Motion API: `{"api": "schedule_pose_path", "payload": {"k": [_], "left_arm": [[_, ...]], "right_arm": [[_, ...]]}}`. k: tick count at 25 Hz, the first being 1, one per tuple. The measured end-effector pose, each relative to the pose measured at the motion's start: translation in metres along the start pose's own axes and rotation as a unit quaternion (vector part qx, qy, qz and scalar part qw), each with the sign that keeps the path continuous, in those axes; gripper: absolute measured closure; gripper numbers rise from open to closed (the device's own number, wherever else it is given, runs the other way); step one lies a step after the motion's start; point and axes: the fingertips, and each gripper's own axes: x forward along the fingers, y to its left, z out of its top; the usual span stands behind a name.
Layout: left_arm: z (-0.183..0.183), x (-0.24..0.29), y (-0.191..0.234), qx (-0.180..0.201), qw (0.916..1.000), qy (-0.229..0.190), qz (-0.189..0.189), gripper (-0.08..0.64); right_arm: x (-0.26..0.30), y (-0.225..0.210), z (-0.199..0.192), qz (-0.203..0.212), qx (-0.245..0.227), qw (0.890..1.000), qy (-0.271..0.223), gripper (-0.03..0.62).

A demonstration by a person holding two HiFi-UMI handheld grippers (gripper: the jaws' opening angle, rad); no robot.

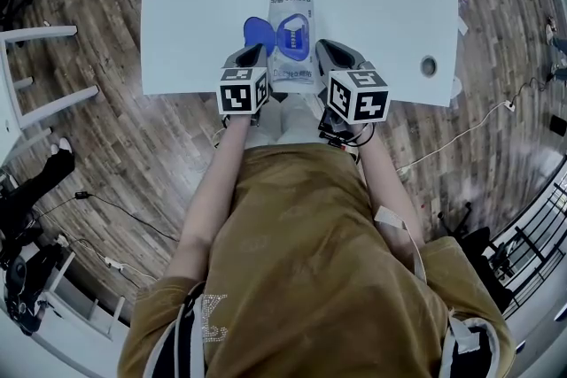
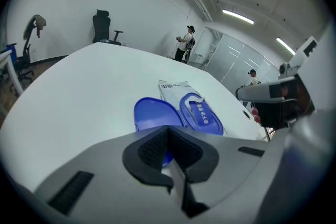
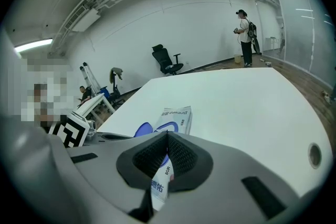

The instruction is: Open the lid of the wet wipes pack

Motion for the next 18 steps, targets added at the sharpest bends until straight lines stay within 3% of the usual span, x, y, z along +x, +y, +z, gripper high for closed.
{"api": "schedule_pose_path", "payload": {"k": [6, 11, 18], "left_arm": [[0.015, -0.013, 0.004, 0.018, 0.9993, -0.027, 0.02, 0.558], [0.04, -0.033, 0.002, 0.032, 0.9964, -0.074, 0.028, 0.558], [0.082, -0.064, -0.019, 0.084, 0.9842, -0.154, 0.024, 0.558]], "right_arm": [[-0.007, 0.0, 0.007, -0.004, -0.006, 1.0, -0.027, 0.583], [-0.02, -0.003, 0.022, -0.018, -0.022, 0.997, -0.069, 0.583], [-0.046, -0.009, 0.051, -0.04, -0.034, 0.988, -0.142, 0.584]]}}
